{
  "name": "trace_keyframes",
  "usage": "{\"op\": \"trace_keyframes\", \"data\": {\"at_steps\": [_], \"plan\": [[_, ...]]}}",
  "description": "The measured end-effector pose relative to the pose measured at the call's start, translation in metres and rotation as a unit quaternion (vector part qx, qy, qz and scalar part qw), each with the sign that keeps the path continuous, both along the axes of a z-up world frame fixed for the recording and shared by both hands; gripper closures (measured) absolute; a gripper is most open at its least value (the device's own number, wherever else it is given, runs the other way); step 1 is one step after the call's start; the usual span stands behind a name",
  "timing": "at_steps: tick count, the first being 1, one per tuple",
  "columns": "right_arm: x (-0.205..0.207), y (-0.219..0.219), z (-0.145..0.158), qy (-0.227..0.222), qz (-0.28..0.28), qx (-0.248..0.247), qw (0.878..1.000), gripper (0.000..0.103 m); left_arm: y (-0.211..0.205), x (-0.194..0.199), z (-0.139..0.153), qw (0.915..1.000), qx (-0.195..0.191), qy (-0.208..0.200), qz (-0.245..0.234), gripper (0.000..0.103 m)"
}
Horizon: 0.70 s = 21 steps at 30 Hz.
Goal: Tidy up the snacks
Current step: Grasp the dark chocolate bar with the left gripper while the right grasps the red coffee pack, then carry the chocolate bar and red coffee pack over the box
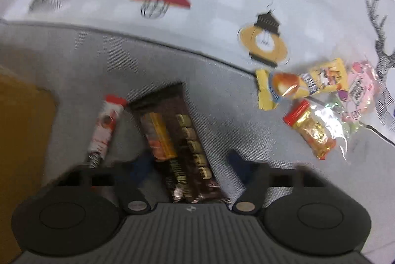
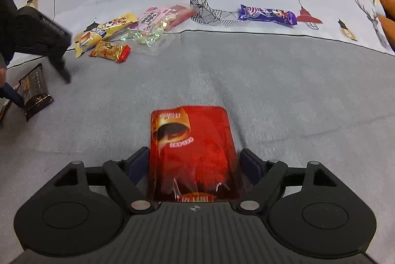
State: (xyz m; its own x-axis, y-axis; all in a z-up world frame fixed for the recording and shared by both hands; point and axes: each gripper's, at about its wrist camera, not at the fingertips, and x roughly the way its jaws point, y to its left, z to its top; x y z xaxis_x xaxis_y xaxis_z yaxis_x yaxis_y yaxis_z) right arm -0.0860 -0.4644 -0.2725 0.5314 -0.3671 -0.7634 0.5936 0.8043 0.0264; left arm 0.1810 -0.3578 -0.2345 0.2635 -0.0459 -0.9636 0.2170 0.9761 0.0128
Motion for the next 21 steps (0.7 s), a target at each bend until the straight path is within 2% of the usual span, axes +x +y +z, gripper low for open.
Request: {"op": "trace_keyframes", "data": {"at_steps": [1,3,4,7,11,16,21], "plan": [[0.001,0.001,0.001,-0.001,0.001,-0.003,1.0,0.037,0.001,-0.001,0.004,0.9999,-0.006,0.002,-0.014,0.06],[0.002,0.005,0.005,0.0,0.004,-0.007,1.0,0.051,0.007,-0.006,0.01,0.9998,-0.003,0.008,-0.02,0.06],[0.002,0.007,0.007,0.001,0.003,-0.007,1.0,0.054,0.01,-0.01,0.015,0.9996,-0.004,0.004,-0.029,0.06],[-0.004,0.019,0.014,-0.008,-0.004,-0.006,1.0,0.057,0.026,-0.031,0.043,0.9972,-0.033,-0.018,-0.065,0.06],[-0.024,0.042,0.045,-0.055,-0.023,-0.01,0.998,0.057,0.058,-0.063,0.087,0.9915,-0.065,-0.035,-0.107,0.06],[-0.051,0.082,0.098,-0.115,-0.028,0.0,0.993,0.058,0.109,-0.115,0.135,0.984,-0.068,-0.052,-0.156,0.06],[-0.076,0.146,0.151,-0.156,0.012,0.004,0.988,0.058,0.182,-0.166,0.171,0.9758,-0.068,-0.081,-0.192,0.06]]}}
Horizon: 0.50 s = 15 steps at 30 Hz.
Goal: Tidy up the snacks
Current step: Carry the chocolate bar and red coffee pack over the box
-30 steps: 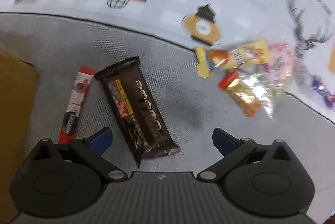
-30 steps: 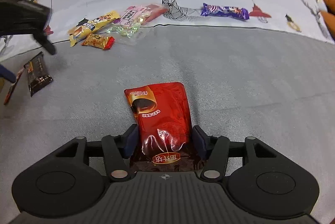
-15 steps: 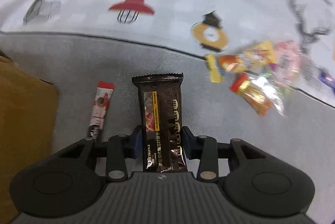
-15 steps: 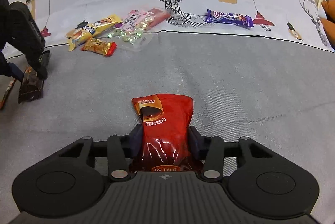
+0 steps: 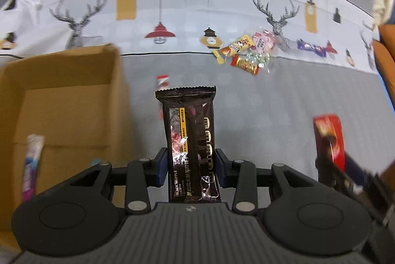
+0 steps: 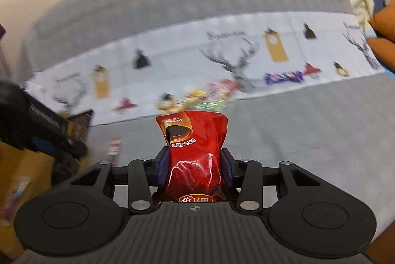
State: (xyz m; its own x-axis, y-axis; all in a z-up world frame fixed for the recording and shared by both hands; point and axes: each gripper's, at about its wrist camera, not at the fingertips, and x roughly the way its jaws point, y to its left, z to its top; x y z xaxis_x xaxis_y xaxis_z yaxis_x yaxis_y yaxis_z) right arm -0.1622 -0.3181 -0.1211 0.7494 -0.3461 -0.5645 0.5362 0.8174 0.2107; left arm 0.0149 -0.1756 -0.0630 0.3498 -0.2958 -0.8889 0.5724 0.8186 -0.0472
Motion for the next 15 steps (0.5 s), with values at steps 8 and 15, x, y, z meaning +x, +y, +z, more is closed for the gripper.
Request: {"op": "trace_keyframes", "data": {"at_steps": [8,15], "plan": [[-0.029,0.107,0.051,-0.017,0.092,0.022,0.995,0.058,0.133,-0.051,0.024,0.9983,0.029,-0.041,0.03,0.06],[-0.036,0.194,0.066,0.0,0.166,0.037,0.985,0.058,0.227,-0.079,0.026,0.9956,0.028,-0.044,0.078,0.06]]}}
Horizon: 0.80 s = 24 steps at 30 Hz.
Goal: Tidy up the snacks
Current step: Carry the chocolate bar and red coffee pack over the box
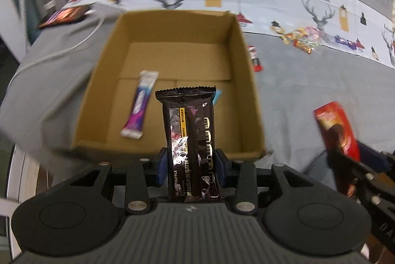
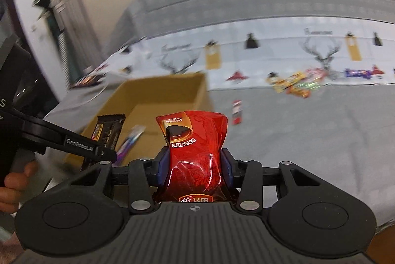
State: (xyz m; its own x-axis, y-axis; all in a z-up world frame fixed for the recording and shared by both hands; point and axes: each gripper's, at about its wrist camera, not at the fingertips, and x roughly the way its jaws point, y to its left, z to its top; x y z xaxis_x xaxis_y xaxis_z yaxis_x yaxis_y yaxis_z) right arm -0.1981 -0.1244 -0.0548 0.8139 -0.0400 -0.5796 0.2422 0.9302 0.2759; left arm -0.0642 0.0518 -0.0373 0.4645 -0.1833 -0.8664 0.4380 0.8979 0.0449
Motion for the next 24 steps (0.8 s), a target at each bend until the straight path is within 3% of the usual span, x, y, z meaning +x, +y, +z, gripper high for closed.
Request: {"op": "trace_keyframes", "data": {"at_steps": [4,10,24], "plan": [[0.002,0.039,-0.002,0.022,0.036,0.004,0.999,0.058,0.034,-0.008,0.004,0.9994,-0.024,0.005,0.023,0.06],[-0.001,0.079,0.006,0.026,0.07,-0.031,0.997,0.058,0.062,-0.021,0.014,0.9981,-0.048,-0.012,0.036,0.06],[-0.006,0.097,0.013,0.024,0.082,-0.07,0.994,0.058,0.07,-0.028,0.019,0.9969,-0.066,-0.021,0.035,0.06]]}}
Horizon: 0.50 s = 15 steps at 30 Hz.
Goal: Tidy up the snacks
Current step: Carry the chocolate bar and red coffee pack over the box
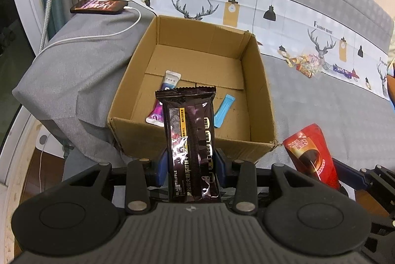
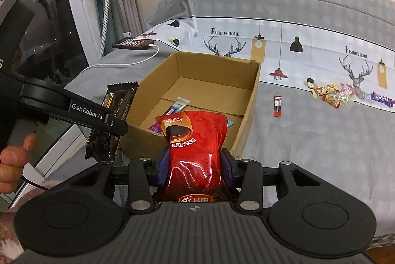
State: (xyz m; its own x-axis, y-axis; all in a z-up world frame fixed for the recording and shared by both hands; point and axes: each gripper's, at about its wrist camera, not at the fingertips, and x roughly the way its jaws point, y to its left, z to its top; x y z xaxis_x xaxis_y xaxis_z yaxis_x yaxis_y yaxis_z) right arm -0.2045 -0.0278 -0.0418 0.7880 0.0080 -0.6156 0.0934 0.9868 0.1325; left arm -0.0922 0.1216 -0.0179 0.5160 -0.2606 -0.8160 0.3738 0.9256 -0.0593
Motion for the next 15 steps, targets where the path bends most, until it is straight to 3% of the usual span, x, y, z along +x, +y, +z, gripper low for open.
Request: {"op": "trace_keyframes", "data": {"at_steps": [15], "plan": [[-0.004,-0.002,0.0018,0.0,-0.001,0.001,1.0,0.058,-0.0028,0.0016,-0.0026,1.0,0.003,0.002,-0.005,0.06]]}}
